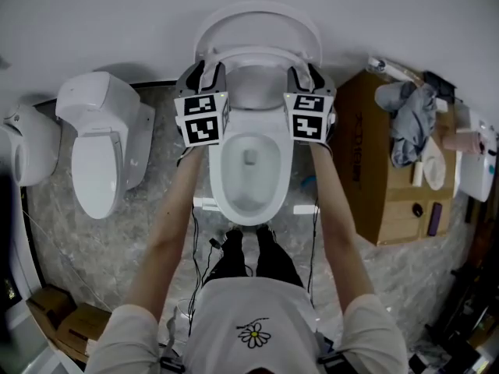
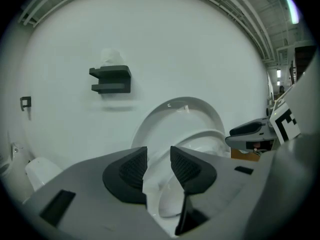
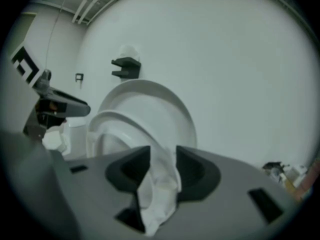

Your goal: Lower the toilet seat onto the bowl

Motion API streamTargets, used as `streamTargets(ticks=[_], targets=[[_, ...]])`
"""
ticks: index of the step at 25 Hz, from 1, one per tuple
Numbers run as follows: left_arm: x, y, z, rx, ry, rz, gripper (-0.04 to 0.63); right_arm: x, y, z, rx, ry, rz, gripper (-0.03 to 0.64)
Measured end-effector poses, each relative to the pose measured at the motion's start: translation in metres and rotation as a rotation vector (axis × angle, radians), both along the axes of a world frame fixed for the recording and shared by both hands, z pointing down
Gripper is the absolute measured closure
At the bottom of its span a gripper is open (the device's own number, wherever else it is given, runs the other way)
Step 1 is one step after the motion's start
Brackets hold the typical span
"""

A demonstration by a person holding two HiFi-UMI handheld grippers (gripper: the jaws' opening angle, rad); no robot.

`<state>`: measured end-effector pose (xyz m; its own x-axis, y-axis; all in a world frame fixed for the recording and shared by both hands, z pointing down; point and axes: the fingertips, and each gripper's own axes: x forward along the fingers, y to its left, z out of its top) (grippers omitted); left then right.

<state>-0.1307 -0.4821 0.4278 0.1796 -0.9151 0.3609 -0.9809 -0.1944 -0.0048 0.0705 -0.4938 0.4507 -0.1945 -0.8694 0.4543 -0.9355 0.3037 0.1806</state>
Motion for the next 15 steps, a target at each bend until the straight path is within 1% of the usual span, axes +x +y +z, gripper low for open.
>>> streamTargets(ticks=[6,9,11,13,15], targets=[[0.001,-0.013,0.024,-0.042,-0.059,0.006,0.436,-0.007,-0.013,0.005,0.016,0.051,-0.011,0.446],[-0.001,-0.020,0.029,-0.054,-0.078,-0.005,0.450,-0.010,-0.019,0.007,0.014,0.053,-0.003,0.472],[0.001,-0.024,0.033,-0.060,-0.086,-0.006,0.470,-0.009,-0.023,0.007,0.018,0.044,0.012,0.485],[0.002,-0.027,0.035,-0.069,-0.086,-0.009,0.474,-0.007,-0.025,0.007,0.026,0.042,0.020,0.493],[0.001,-0.028,0.035,-0.073,-0.082,-0.009,0.474,-0.007,-0.025,0.005,0.041,0.061,0.020,0.502]])
